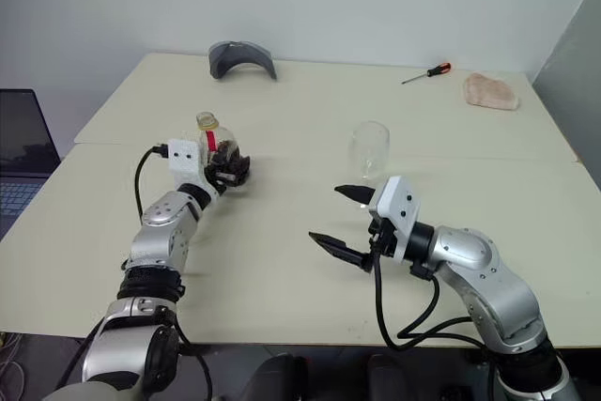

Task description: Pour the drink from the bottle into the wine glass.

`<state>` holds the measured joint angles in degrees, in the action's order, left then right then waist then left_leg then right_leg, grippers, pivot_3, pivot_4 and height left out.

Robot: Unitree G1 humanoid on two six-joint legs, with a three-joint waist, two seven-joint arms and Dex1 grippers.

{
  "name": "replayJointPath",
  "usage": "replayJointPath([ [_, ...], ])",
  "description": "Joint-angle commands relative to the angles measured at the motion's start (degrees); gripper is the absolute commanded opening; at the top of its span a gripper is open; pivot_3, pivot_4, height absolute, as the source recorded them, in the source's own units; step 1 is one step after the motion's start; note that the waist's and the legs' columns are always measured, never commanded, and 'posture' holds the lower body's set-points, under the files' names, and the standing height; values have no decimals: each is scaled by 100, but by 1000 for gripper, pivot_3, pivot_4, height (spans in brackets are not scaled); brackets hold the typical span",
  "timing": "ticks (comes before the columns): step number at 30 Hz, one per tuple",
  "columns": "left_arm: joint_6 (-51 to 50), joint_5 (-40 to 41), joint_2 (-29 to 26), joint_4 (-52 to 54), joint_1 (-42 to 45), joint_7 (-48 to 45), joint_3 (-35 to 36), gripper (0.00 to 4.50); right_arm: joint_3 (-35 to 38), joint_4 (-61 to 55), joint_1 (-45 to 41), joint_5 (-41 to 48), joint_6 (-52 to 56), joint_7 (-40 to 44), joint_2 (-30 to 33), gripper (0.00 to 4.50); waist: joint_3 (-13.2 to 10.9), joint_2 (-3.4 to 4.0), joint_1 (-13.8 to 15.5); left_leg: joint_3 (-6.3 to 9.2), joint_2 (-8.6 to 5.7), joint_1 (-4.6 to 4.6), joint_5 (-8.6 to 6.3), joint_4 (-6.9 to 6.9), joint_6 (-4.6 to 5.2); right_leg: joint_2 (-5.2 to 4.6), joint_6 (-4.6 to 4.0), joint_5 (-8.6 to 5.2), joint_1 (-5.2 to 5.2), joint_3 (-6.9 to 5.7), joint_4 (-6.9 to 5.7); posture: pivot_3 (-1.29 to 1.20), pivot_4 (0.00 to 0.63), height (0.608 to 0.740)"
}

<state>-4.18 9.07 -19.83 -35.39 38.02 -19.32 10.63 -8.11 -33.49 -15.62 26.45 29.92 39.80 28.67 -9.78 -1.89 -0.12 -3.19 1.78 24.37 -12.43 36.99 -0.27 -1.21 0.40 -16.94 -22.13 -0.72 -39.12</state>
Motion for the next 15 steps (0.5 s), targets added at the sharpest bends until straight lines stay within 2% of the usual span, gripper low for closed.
replayJointPath([
  [1,292,16,37,-127,341,11,20,4093,9,-151,-110,13,-54,-35,-34,4500,-1,-1,0,0,0,0,0,0,0,0,0,0,0,0,0,0,150,740],
  [2,291,34,57,-98,375,-2,18,3945,12,-155,-109,6,-56,-44,-34,4500,-1,-1,0,0,0,0,0,0,0,0,0,0,0,0,0,0,150,740],
  [7,112,104,51,465,292,-58,15,2306,24,-218,-62,-39,-49,-148,-70,4500,-1,-1,-4,-1,1,1,1,-1,-1,0,0,0,-2,1,0,0,150,740],
  [10,-137,147,26,1126,161,-133,-41,1507,81,-283,31,-39,-36,-271,-97,4500,-3,-5,-4,-1,2,2,1,0,-2,0,0,0,-3,1,-1,0,150,740],
  [15,-701,102,17,2170,150,-364,-347,1087,276,-363,246,-35,-50,-597,-176,4500,-3,-5,2,1,0,5,13,1,-22,-1,-1,0,-3,1,-1,0,150,740],
])
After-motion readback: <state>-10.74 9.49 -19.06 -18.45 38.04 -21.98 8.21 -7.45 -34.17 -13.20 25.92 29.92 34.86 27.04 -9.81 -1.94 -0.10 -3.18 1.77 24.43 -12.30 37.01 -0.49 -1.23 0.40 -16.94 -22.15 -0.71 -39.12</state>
